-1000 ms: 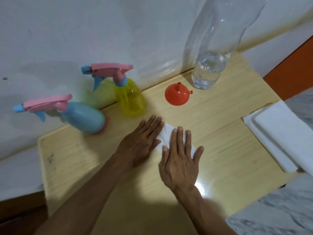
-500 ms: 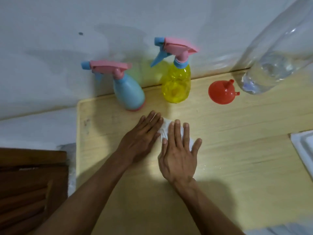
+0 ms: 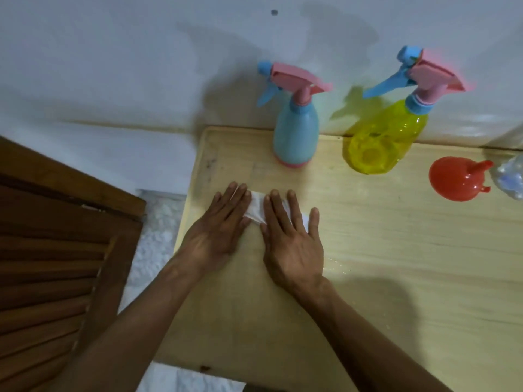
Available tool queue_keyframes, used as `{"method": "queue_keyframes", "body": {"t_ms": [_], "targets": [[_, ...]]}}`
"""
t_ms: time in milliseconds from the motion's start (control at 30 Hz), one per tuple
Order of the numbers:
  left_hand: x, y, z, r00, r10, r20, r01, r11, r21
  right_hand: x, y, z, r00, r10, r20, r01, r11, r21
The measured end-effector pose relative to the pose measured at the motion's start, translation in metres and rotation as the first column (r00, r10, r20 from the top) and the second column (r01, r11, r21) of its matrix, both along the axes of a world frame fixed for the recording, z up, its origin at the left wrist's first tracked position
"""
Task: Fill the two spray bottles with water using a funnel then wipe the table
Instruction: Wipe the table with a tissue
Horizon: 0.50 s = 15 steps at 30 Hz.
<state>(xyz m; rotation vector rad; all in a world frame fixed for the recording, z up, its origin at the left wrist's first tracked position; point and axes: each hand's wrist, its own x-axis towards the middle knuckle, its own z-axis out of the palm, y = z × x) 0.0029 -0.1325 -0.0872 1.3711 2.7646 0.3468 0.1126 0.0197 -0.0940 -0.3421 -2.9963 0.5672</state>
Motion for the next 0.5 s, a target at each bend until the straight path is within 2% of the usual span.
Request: {"method": "queue_keyframes", "body": {"t_ms": [233,367,500], "targets": [[0.045,-0.016,-0.003,0.968,0.238,0.074,-0.240,0.971,0.020,-0.005,0.024,-0.004,0.947,0.318,-0.045,-0.316,0.948,0.045],[0.081,-0.001,-0.004,0.924,0.374,0.082,-0.379,0.924,0.057,-0.004,0.053,-0.006,0.854,0.520,-0.032,-0.516,0.852,0.088],[0.118,0.021,-0.005,0.888,0.451,0.091,-0.459,0.883,0.100,0.005,0.083,-0.001,0.777,0.629,0.006,-0.625,0.771,0.121]]}}
